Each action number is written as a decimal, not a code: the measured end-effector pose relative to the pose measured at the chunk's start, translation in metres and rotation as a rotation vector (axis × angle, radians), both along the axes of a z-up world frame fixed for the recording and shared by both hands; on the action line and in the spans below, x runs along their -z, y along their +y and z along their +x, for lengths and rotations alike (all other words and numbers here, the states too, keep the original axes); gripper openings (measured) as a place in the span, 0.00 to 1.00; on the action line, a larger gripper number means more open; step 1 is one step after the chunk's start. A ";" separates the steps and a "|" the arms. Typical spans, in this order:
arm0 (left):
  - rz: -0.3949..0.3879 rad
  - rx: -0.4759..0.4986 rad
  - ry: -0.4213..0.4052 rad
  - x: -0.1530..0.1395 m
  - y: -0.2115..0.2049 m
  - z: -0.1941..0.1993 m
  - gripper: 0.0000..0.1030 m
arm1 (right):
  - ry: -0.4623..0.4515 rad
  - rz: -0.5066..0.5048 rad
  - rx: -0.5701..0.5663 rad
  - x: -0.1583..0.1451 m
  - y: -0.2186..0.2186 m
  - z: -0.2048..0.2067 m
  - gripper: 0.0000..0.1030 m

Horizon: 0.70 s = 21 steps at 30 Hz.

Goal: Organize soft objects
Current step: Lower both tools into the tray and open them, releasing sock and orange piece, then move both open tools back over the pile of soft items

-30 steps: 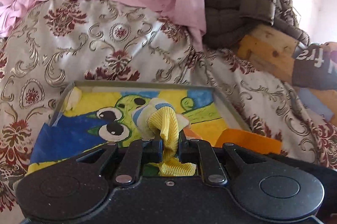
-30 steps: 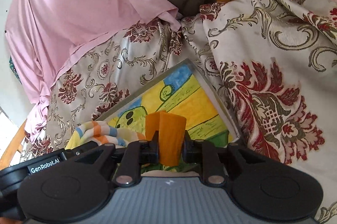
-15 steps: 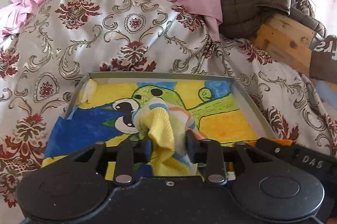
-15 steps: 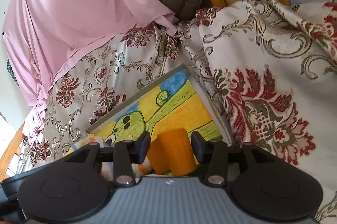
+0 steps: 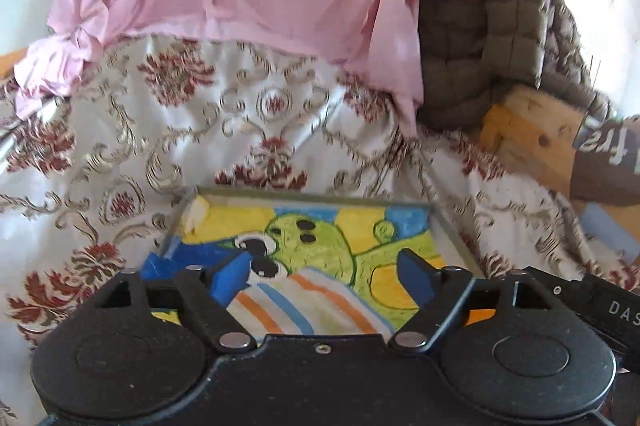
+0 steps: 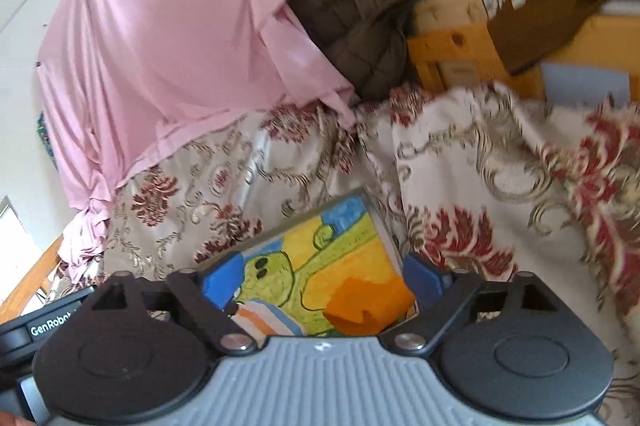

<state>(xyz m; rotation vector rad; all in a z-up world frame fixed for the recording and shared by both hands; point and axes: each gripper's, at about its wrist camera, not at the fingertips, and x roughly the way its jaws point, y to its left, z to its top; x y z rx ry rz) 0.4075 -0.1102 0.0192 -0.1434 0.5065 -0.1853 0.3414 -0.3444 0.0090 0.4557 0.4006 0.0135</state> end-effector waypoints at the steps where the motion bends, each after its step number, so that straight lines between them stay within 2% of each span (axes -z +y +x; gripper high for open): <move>1: -0.001 -0.001 -0.015 -0.005 0.001 -0.006 0.84 | -0.013 -0.013 -0.003 -0.005 0.002 -0.006 0.93; 5: 0.019 0.002 -0.069 -0.022 0.006 -0.037 0.90 | -0.076 -0.075 -0.021 -0.026 0.012 -0.036 1.00; 9: 0.029 0.002 -0.123 -0.038 0.016 -0.073 0.95 | -0.125 -0.134 -0.029 -0.040 0.024 -0.067 1.00; 14: 0.042 -0.006 -0.163 -0.053 0.028 -0.117 0.98 | -0.173 -0.097 -0.043 -0.051 0.030 -0.109 1.00; 21: 0.057 -0.023 -0.201 -0.066 0.045 -0.173 0.99 | -0.188 -0.122 -0.063 -0.056 0.050 -0.162 1.00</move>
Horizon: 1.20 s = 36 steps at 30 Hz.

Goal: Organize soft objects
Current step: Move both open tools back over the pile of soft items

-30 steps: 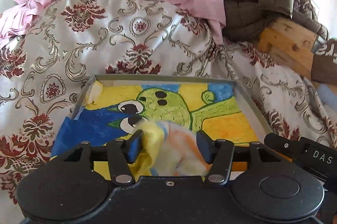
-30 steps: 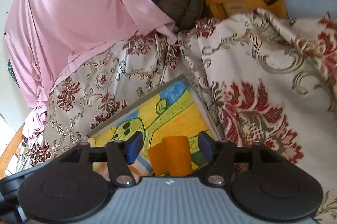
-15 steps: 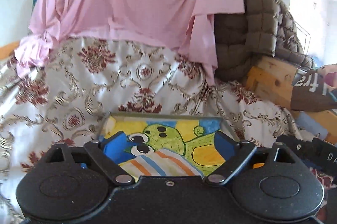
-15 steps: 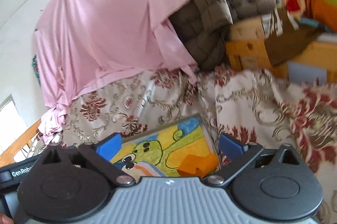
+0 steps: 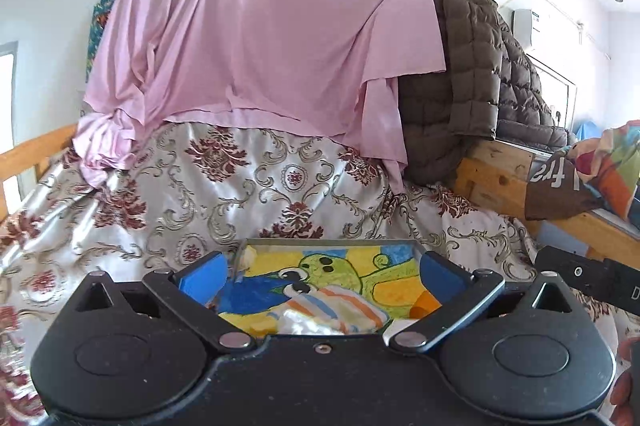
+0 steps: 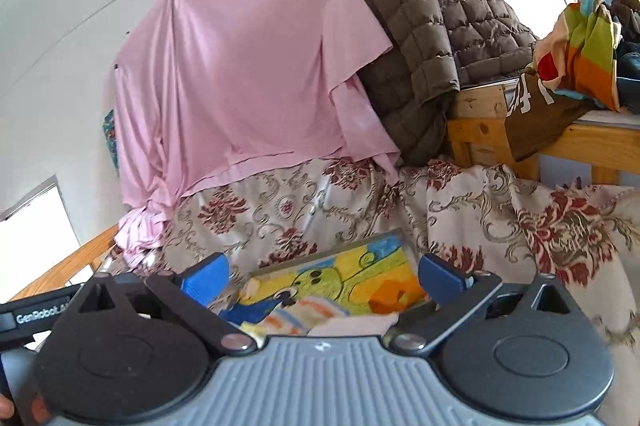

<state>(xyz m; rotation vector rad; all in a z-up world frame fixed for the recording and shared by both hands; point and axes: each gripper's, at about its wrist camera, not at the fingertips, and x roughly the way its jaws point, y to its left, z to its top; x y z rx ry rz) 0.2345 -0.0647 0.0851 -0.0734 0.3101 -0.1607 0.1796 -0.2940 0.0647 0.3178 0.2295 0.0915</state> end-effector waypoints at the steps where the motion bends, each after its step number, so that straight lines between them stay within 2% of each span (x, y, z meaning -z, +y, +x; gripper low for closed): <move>1: 0.004 -0.006 -0.004 0.000 0.002 -0.007 0.99 | 0.002 -0.003 -0.006 0.001 0.004 -0.007 1.00; 10: 0.015 -0.053 0.013 0.015 0.039 -0.071 0.99 | 0.023 -0.053 -0.009 0.023 0.029 -0.062 1.00; 17: 0.006 -0.066 0.034 0.032 0.064 -0.107 0.99 | 0.032 -0.077 0.006 0.037 0.038 -0.098 1.00; 21: 0.018 -0.056 0.059 0.044 0.073 -0.119 0.99 | 0.099 -0.100 -0.011 0.049 0.048 -0.107 1.00; 28: 0.034 -0.033 0.123 0.072 0.087 -0.127 0.99 | 0.274 -0.127 -0.026 0.076 0.062 -0.113 1.00; 36: 0.057 -0.003 0.213 0.112 0.095 -0.126 0.99 | 0.377 -0.200 -0.074 0.090 0.081 -0.104 1.00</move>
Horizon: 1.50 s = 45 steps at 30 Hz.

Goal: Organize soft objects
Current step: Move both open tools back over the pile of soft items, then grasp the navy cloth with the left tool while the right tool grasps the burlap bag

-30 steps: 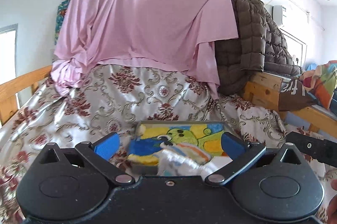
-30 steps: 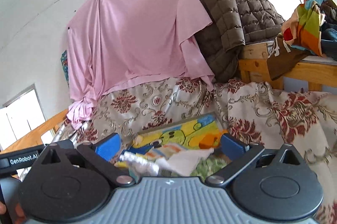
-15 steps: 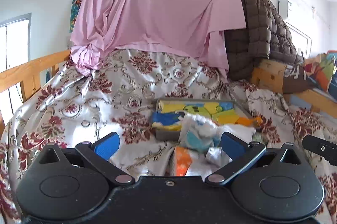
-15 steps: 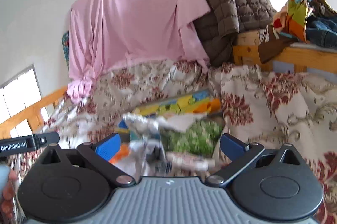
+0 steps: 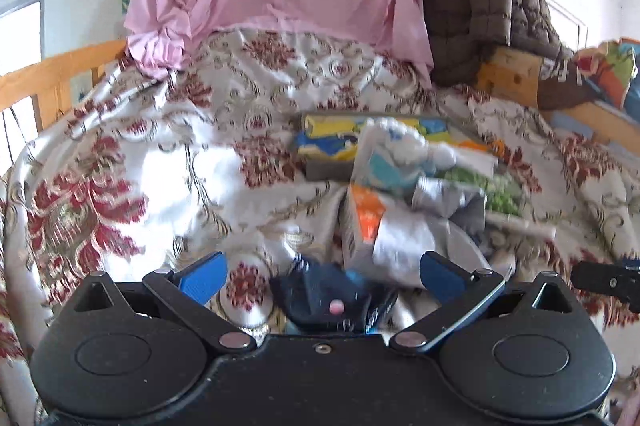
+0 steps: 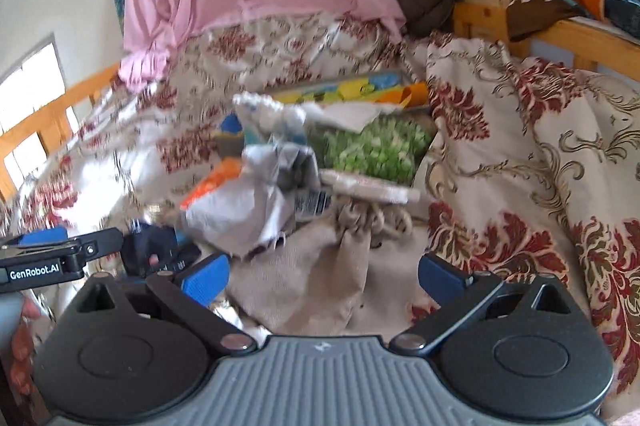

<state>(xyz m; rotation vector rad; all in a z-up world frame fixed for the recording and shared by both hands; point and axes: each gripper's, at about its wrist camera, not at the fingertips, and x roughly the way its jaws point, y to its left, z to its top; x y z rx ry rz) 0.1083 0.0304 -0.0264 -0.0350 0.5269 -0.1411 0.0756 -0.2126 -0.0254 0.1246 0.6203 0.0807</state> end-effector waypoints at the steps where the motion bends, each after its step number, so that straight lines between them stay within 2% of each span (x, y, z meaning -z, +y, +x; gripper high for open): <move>1: 0.006 0.007 0.008 0.004 0.000 0.001 0.99 | 0.014 -0.009 -0.007 0.002 0.002 0.001 1.00; 16: 0.053 0.089 0.121 0.040 -0.003 0.023 0.99 | 0.156 -0.088 -0.078 0.023 0.022 0.022 1.00; 23: 0.043 0.119 0.223 0.053 -0.006 0.041 0.99 | 0.200 -0.093 -0.086 0.030 0.024 0.030 1.00; 33: 0.016 0.127 0.259 0.057 -0.007 0.053 0.99 | 0.207 -0.052 -0.022 0.035 0.018 0.046 1.00; 38: 0.002 0.131 0.275 0.059 -0.009 0.062 0.99 | 0.206 -0.105 -0.028 0.044 0.026 0.061 1.00; 45: -0.012 0.130 0.274 0.061 -0.010 0.066 0.99 | 0.217 -0.046 -0.028 0.058 0.023 0.081 1.00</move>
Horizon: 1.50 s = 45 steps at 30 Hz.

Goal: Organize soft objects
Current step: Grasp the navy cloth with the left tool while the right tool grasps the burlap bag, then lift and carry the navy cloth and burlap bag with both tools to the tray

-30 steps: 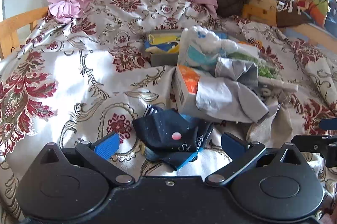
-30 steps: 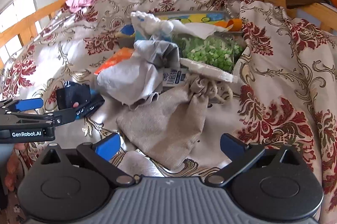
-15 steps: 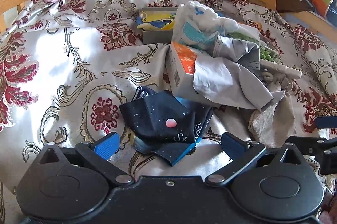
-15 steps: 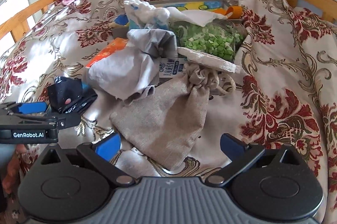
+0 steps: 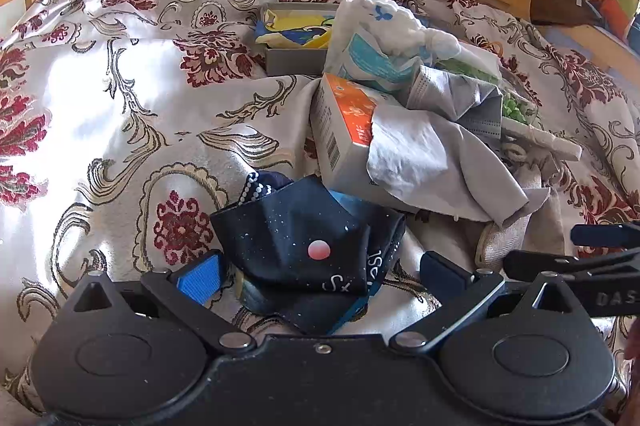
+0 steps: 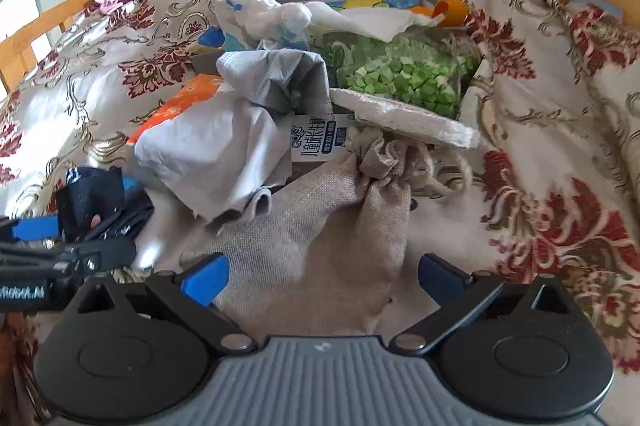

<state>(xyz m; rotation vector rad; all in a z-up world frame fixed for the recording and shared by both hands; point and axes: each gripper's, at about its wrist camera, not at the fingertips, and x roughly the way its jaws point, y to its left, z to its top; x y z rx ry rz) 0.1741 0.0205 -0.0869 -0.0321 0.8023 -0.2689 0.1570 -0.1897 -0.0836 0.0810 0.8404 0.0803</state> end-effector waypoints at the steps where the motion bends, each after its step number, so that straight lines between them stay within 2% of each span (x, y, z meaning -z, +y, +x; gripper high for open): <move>1: -0.003 -0.002 0.000 0.000 0.000 0.000 0.99 | 0.005 0.014 -0.001 0.002 -0.001 0.003 1.00; 5: -0.014 -0.007 0.001 0.002 -0.001 0.001 0.99 | -0.024 0.030 -0.040 0.003 0.004 0.004 1.00; 9: -0.034 -0.019 -0.009 0.002 0.001 -0.001 0.97 | -0.064 -0.008 -0.076 0.000 0.014 -0.001 1.00; 15: -0.038 -0.037 -0.033 0.001 0.002 -0.006 0.89 | -0.058 0.015 -0.034 0.005 0.008 0.005 0.99; 19: -0.035 -0.038 -0.044 0.001 0.002 -0.008 0.81 | -0.074 0.034 -0.005 0.005 0.001 0.004 0.91; 24: -0.054 -0.053 -0.052 0.001 0.005 -0.010 0.71 | -0.075 0.029 -0.023 0.005 0.003 0.004 0.82; 29: -0.065 -0.014 -0.044 0.003 0.001 -0.012 0.48 | -0.088 0.023 -0.064 0.002 0.012 0.000 0.75; 33: -0.075 0.017 -0.040 0.004 -0.002 -0.012 0.39 | -0.086 0.048 -0.080 0.001 0.012 0.000 0.69; 40: -0.096 0.035 -0.036 0.006 -0.003 -0.013 0.29 | -0.092 0.012 -0.066 0.000 0.014 -0.002 0.38; 45: -0.085 0.033 -0.050 0.006 -0.005 -0.015 0.28 | -0.099 -0.003 -0.102 -0.002 0.019 -0.005 0.20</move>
